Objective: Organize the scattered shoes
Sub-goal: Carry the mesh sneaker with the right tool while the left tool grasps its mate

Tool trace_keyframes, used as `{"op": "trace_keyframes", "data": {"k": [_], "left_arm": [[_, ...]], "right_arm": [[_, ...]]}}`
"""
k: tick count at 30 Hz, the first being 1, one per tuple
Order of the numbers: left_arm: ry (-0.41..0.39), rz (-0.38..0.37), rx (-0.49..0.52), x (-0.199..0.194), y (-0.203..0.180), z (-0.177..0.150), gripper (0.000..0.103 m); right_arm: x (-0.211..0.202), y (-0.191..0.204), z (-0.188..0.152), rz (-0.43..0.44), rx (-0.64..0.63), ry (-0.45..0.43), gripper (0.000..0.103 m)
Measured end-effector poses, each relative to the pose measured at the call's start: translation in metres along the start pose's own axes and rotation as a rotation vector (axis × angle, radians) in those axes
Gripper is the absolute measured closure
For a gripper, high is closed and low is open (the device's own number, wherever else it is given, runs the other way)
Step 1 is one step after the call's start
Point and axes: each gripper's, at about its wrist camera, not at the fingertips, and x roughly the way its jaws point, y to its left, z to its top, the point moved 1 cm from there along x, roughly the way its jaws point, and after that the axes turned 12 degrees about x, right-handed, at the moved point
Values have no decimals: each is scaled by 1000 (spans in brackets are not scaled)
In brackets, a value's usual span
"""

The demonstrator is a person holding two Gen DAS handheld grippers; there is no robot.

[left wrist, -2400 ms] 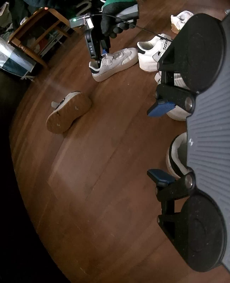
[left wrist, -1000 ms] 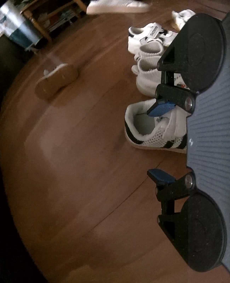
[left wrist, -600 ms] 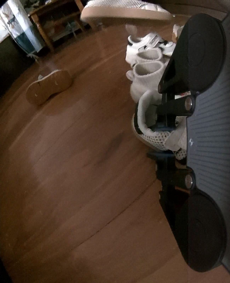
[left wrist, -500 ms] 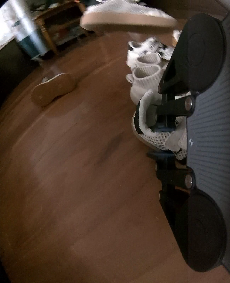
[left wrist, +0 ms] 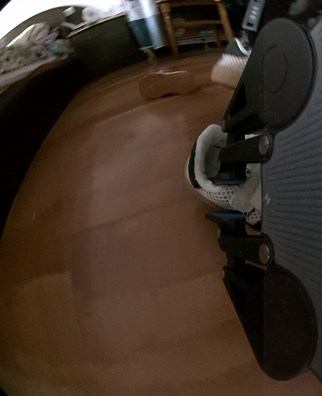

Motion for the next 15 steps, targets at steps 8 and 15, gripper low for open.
{"op": "trace_keyframes", "data": {"k": [8, 15], "left_arm": [[-26, 49, -110, 1, -1, -12, 83], [-50, 107, -123, 1, -14, -23, 83]], "right_arm": [[36, 10, -15, -158, -42, -42, 83], [41, 7, -14, -232, -51, -96, 83]]}}
